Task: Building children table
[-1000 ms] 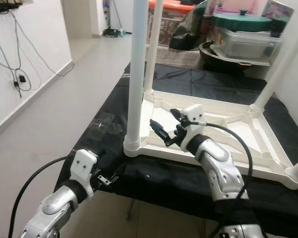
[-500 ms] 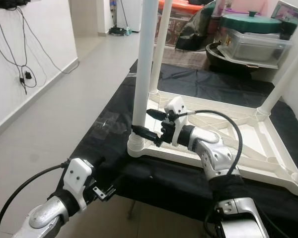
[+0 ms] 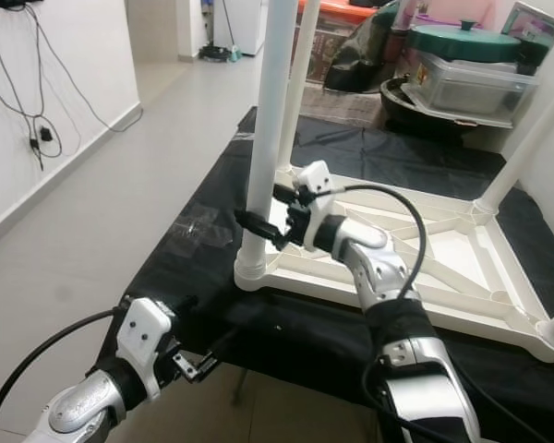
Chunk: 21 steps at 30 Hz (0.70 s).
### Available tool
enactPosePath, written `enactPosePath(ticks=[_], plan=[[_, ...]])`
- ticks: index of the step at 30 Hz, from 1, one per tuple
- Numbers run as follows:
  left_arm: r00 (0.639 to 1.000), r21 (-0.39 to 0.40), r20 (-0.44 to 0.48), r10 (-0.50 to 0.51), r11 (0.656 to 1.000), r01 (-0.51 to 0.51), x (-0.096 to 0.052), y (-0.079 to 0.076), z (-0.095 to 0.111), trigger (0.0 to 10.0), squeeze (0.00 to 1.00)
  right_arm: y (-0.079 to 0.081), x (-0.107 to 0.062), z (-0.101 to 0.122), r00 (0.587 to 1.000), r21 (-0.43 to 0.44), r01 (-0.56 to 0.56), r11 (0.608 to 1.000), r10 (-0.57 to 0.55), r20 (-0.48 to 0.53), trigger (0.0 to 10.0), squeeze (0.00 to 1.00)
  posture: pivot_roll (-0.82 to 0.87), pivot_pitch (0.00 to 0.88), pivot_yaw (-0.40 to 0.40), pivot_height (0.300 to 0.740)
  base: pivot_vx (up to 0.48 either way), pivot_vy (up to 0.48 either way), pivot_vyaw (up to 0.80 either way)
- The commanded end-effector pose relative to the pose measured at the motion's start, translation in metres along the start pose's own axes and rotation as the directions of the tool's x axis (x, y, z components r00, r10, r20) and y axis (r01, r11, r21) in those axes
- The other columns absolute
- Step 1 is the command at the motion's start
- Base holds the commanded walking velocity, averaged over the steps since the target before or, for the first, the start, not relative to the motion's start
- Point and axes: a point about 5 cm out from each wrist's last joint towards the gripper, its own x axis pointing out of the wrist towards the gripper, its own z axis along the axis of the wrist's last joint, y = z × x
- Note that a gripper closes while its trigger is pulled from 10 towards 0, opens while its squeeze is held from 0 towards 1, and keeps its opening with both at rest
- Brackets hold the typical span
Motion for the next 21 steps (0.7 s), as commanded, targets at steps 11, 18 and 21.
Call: enactPosePath(ticks=[11, 18, 21], plan=[[1.0, -0.011, -0.007, 0.0, 1.0, 0.0, -0.001, -0.003, 0.002, 10.0, 0.0, 0.001, 0.013, 0.001, 0.999, 0.008, 0.013, 1.0, -0.013, 0.038, 10.0, 0.0, 0.14, 0.02, -0.133, 0.74, 0.0, 0.0, 0.0], [1.0, -0.012, -0.009, 0.001, 1.0, -0.001, -0.001, -0.003, 0.002, 10.0, 0.0, 0.001, 0.02, 0.002, 0.999, 0.02, 0.011, 1.0, -0.012, 0.053, 10.0, 0.0, 0.14, 0.022, -0.134, 0.74, 0.0, 0.0, 0.0], [1.0, -0.012, -0.01, 0.001, 1.0, -0.001, -0.001, -0.003, 0.002, 10.0, 0.0, 0.002, 0.021, 0.002, 0.998, 0.026, 0.008, 1.0, -0.01, 0.057, 8.3, 0.0, 0.14, 0.022, -0.134, 0.74, 0.0, 0.0, 0.0]])
